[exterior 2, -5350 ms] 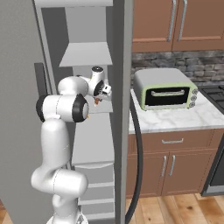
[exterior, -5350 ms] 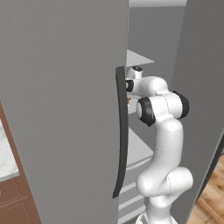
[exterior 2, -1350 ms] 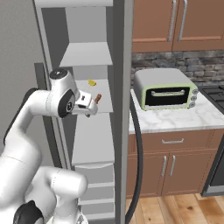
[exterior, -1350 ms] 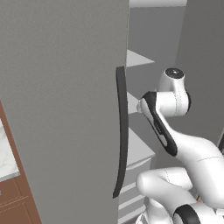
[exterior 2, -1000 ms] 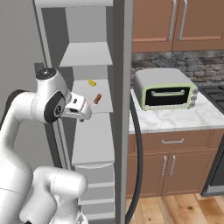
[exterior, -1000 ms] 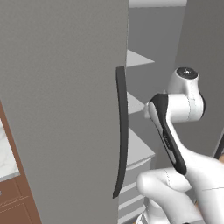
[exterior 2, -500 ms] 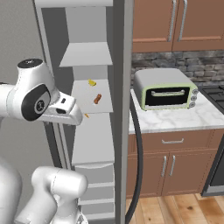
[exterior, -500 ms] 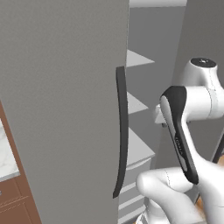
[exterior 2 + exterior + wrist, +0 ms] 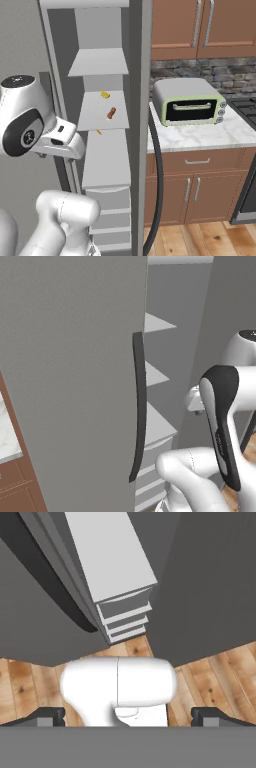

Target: Store the kebab skewer in the freezer for long-term storage. Close the freezer door after placing the cooked food.

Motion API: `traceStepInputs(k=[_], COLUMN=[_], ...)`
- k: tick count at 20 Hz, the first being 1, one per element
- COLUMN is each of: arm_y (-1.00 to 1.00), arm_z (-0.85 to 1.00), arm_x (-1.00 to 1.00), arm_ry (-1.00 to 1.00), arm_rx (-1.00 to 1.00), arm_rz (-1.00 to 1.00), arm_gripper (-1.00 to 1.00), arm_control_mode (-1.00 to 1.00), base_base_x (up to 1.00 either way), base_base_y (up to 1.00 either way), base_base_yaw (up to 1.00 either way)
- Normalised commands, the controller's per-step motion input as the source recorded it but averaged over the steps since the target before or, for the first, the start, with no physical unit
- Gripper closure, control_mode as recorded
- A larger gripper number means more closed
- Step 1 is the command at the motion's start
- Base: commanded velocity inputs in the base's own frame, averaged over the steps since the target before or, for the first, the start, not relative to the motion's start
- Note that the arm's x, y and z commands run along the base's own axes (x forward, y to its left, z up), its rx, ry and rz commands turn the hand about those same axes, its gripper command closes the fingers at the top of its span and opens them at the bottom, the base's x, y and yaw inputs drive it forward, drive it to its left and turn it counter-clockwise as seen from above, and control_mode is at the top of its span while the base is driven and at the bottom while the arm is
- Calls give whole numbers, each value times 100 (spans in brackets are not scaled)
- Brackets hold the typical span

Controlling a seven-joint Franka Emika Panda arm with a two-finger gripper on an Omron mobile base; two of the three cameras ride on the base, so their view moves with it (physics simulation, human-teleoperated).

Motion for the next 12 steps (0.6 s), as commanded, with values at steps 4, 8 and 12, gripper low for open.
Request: traceStepInputs(k=[4, 8, 12], arm_y=[3, 0, 3], arm_z=[-2, -3, -14], arm_x=[-8, 0, 0], arm_ry=[1, 2, 4], arm_rx=[0, -2, 0], arm_rz=[-1, -2, 0], arm_gripper=[-100, -100, -100], arm_control_mode=[-100, -100, -100], base_base_x=[0, 0, 0], base_base_y=[0, 0, 0], base_base_yaw=[0, 0, 0])
